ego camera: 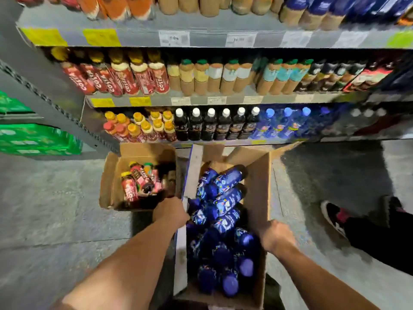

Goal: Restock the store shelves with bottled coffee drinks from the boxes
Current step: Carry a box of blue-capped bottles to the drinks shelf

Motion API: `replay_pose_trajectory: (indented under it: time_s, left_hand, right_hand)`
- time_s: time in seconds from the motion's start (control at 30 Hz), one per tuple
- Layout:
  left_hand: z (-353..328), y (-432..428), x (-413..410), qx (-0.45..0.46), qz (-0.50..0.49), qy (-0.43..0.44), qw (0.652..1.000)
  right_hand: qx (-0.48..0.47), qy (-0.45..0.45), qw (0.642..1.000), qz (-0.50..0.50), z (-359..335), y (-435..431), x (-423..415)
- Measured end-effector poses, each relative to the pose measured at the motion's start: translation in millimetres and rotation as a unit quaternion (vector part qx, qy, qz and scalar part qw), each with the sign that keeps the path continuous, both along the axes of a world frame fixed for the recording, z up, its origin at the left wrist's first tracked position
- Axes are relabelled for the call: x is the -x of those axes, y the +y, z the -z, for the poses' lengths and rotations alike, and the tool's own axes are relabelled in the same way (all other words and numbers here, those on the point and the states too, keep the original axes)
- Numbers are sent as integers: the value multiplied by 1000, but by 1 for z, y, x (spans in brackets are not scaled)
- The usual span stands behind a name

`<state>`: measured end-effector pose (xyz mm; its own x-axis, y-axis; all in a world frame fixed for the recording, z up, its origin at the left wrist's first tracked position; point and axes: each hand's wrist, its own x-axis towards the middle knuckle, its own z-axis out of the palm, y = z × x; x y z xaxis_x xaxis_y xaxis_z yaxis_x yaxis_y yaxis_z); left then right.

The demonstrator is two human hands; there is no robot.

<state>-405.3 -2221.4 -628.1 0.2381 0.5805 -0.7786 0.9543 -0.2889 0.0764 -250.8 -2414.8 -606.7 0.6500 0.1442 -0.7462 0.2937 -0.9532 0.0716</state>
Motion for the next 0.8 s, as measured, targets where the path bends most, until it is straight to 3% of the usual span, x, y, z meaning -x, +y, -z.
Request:
replay_pose_trajectory:
  time_s: [0.17, 0.33, 0.8]
  left_hand:
    - [48, -5, -27, -14, -79, 14, 997]
    - [138, -11, -40, -3, -171, -15, 985]
    - [346, 26, -83, 16, -171, 8, 985]
  right_hand:
    - [-27, 33, 999, -9, 58, 17, -49]
    - [-25, 26, 999, -35, 143, 41, -85]
    - [-16, -9, 998, -60, 359, 93, -128]
